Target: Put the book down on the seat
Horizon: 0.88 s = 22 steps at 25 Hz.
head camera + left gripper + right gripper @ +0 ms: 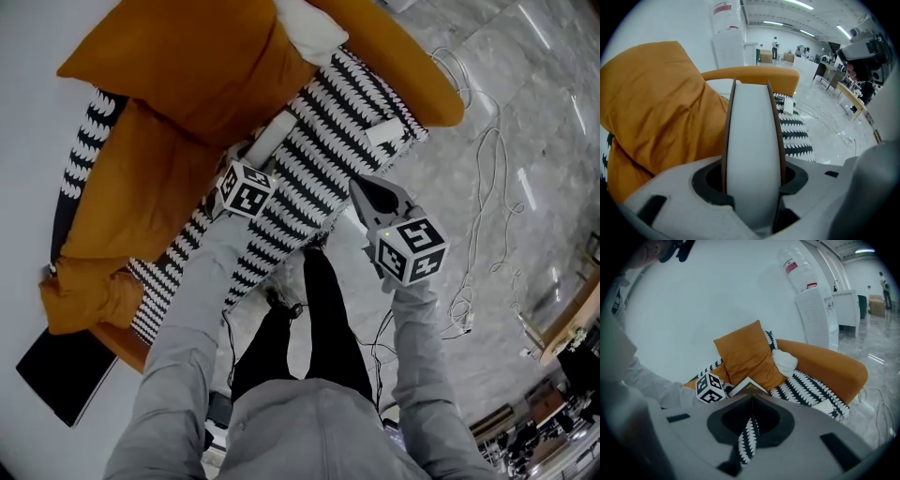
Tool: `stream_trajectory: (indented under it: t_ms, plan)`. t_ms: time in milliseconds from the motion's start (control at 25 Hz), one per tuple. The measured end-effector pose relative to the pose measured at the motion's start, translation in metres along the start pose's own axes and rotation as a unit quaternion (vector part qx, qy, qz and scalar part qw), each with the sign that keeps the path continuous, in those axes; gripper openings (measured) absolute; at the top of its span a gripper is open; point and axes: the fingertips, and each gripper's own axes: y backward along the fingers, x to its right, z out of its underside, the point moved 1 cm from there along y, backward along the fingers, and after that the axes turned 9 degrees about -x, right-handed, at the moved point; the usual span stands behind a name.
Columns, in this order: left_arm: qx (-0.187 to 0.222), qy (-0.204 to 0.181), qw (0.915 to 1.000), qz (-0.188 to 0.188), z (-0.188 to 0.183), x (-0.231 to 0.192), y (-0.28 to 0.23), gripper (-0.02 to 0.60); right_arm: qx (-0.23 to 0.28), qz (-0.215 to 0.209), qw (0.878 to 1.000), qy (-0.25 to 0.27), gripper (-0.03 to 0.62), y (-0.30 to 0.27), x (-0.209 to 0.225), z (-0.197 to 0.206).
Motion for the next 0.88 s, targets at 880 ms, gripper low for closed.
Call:
stream_trajectory:
  t_ms: [880]
  plan:
    - [-0.011, -0.055, 0.9984, -0.001, -0.006, 0.042, -0.018, 0.268, -0.023, 0.014, 0.999, -0.046, 0.029, 0.002, 0.021, 0.037]
